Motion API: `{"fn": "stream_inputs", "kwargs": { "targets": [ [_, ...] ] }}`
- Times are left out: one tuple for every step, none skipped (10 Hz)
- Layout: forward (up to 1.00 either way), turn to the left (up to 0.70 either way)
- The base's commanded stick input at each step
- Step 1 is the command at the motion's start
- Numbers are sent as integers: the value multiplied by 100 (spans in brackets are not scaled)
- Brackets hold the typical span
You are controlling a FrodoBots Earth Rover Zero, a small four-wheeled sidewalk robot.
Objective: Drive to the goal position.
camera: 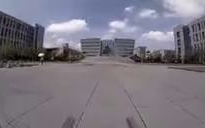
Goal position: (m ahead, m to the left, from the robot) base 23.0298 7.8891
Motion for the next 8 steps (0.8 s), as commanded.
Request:
{"fn": "stream_inputs", "kwargs": {
  "targets": [
    [70,-22],
    [70,-19],
    [70,8],
    [70,13],
    [70,13],
    [70,13],
    [70,13],
    [70,13]
  ]
}}
